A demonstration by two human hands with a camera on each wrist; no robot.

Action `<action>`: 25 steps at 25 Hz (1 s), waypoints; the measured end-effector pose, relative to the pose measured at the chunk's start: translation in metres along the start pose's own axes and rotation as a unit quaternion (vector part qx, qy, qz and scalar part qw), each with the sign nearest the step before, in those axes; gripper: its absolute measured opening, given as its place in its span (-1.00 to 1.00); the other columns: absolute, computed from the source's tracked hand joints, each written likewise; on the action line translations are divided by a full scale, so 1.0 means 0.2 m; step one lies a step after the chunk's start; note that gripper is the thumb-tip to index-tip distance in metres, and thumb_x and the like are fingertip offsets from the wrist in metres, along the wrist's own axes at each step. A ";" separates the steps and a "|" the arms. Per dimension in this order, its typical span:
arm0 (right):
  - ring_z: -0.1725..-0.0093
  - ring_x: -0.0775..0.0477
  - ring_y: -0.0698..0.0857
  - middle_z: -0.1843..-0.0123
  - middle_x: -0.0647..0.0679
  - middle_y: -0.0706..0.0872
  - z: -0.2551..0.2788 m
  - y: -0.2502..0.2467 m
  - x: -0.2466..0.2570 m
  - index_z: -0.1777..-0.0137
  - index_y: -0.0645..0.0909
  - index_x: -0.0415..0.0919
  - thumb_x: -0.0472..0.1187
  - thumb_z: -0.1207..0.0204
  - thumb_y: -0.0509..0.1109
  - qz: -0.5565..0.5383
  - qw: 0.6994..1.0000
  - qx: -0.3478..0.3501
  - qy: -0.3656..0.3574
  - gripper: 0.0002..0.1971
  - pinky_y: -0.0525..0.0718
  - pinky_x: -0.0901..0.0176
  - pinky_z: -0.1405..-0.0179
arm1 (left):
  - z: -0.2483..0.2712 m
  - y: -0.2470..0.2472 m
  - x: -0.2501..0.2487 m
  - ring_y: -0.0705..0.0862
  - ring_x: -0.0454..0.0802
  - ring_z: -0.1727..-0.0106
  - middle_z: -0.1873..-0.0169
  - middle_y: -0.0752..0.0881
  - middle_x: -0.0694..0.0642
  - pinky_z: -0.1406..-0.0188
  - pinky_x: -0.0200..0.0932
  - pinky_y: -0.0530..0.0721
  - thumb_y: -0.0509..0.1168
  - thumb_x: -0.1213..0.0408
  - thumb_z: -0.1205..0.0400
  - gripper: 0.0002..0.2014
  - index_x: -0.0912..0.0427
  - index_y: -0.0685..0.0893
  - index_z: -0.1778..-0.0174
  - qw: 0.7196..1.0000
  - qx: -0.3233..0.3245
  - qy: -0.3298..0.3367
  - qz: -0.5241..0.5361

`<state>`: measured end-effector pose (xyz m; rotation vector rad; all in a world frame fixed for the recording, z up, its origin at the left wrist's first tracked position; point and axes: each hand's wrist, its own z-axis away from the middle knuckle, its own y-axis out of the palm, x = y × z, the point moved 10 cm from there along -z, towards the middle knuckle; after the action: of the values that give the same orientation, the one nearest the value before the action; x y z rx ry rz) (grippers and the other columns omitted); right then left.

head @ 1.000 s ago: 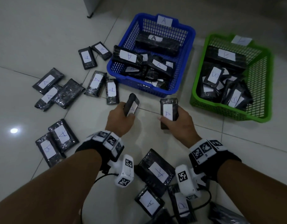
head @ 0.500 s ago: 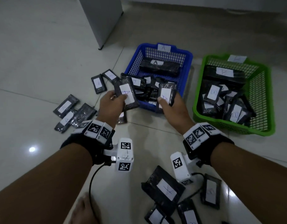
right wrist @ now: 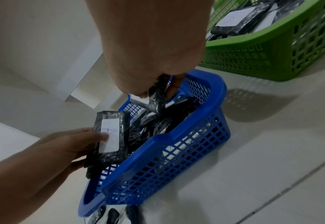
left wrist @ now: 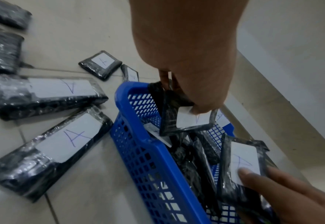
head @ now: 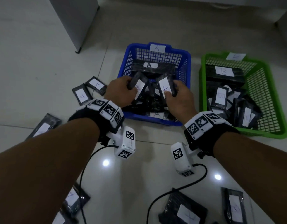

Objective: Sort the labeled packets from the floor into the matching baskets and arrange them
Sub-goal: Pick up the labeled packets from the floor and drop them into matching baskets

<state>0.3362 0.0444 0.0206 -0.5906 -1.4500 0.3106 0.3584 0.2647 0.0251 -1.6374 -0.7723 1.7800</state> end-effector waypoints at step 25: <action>-0.44 -0.08 0.53 -0.42 -0.13 0.59 0.44 0.27 0.30 -0.37 0.60 -0.24 -0.23 -0.57 0.33 0.085 0.944 0.126 -0.292 -0.63 0.48 0.05 -0.47 | 0.54 -0.20 0.14 0.59 0.26 -0.32 -0.29 0.67 0.27 -0.27 0.06 0.53 0.32 0.23 -0.62 -0.59 0.22 0.61 -0.40 0.990 -0.097 0.011 -0.103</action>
<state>0.2647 0.1389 0.0422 -0.4304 -1.8885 0.8496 0.2500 0.3091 0.0450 -1.6301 -1.0914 1.5806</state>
